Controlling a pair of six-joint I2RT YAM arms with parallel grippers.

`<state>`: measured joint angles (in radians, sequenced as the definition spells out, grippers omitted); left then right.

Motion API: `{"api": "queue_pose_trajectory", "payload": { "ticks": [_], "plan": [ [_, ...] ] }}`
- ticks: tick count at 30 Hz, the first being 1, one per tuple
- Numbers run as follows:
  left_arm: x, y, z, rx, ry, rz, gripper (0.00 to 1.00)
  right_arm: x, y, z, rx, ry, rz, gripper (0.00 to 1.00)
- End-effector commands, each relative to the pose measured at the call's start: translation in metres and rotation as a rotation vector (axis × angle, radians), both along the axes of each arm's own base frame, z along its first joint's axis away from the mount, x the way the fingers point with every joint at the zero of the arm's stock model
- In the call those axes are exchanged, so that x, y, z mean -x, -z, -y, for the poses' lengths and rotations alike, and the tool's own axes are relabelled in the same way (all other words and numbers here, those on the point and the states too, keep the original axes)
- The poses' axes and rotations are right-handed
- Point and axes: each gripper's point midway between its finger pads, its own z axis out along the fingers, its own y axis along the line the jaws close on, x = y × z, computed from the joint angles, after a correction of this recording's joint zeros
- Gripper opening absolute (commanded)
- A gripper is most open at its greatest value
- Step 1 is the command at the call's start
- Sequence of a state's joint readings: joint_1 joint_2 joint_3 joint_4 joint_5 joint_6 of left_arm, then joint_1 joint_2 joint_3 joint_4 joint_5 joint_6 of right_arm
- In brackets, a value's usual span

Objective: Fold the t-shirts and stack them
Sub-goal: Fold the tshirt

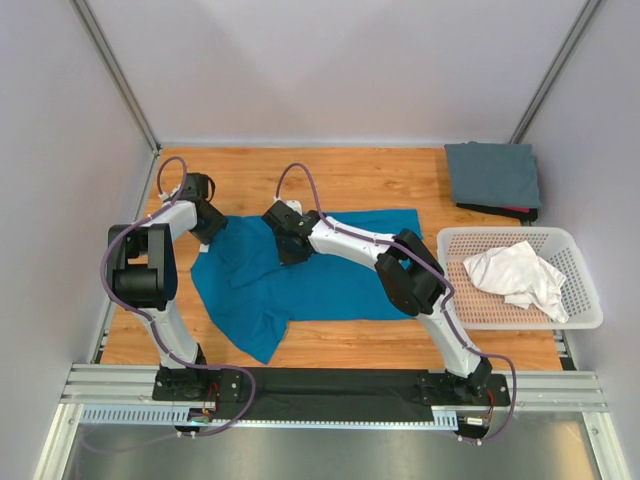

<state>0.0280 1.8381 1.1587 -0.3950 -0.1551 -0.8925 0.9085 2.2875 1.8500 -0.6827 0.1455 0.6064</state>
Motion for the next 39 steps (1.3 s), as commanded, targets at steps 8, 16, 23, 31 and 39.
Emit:
{"api": "queue_pose_trajectory", "payload": {
  "ticks": [8, 16, 23, 31, 39],
  "plan": [
    [0.006, 0.01, -0.004, 0.0, -0.02, -0.022, 0.54, -0.011, -0.022, -0.004, -0.029, 0.031, 0.043, 0.04],
    [0.006, 0.011, -0.005, -0.005, -0.024, -0.025, 0.54, -0.013, -0.031, 0.0, -0.033, 0.036, 0.052, 0.0],
    [0.006, 0.01, -0.006, -0.006, -0.025, -0.025, 0.54, -0.025, -0.05, 0.013, -0.018, 0.046, 0.107, 0.0],
    [0.006, 0.01, -0.006, -0.01, -0.027, -0.029, 0.53, -0.032, -0.058, 0.026, 0.017, 0.057, 0.13, 0.0],
    [0.007, 0.01, -0.007, -0.014, -0.029, -0.03, 0.53, -0.032, -0.046, 0.035, 0.062, 0.059, 0.101, 0.0]
  ]
}}
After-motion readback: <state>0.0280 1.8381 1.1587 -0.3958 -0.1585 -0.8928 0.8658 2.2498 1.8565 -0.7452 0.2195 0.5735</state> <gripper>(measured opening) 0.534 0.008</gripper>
